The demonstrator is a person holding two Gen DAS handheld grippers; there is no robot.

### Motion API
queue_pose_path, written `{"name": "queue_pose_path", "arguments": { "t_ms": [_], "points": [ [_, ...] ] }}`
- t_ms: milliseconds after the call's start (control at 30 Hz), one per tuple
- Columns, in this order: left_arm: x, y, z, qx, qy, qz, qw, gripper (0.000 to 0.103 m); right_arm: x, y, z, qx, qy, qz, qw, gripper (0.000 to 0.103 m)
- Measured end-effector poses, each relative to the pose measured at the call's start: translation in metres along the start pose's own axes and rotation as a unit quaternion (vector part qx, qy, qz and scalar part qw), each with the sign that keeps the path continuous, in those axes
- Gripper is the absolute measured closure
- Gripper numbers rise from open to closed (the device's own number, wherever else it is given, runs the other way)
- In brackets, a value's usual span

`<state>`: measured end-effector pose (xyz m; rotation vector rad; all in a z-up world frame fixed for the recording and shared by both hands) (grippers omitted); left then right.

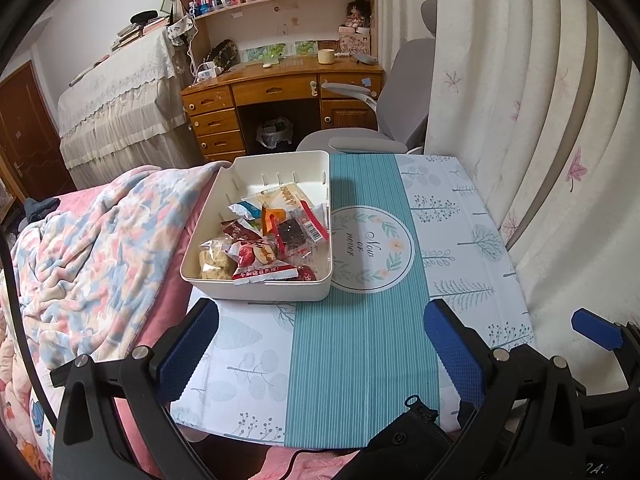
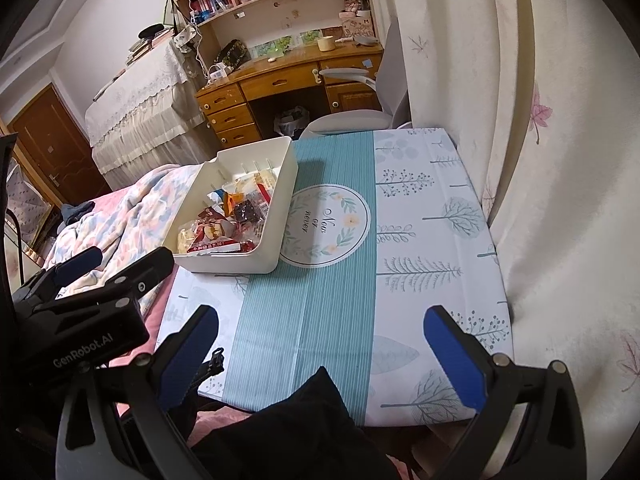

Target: Organize snacks

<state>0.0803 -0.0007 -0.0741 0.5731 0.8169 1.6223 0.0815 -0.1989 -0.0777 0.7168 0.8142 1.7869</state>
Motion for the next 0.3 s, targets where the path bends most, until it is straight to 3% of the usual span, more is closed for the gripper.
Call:
{"name": "queue_pose_path", "arguments": {
  "t_ms": [300],
  "points": [
    [-0.0014,-0.0016,-0.0023,-0.001,-0.005,-0.001,1.0000,0.001,-0.0050,-0.0020,-0.0044,0.001,-0.006,0.000,1.000,0.000]
  ]
}}
Point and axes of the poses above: each gripper's, at about its wrist camera, not at the fingertips, and y roughly against the way its jaws point, x to its left, z to its top, the point moved 6 cm from there along -y, roughly the way its jaws point, and after that the axes turned 10 degrees about y, right-handed, at the moved point
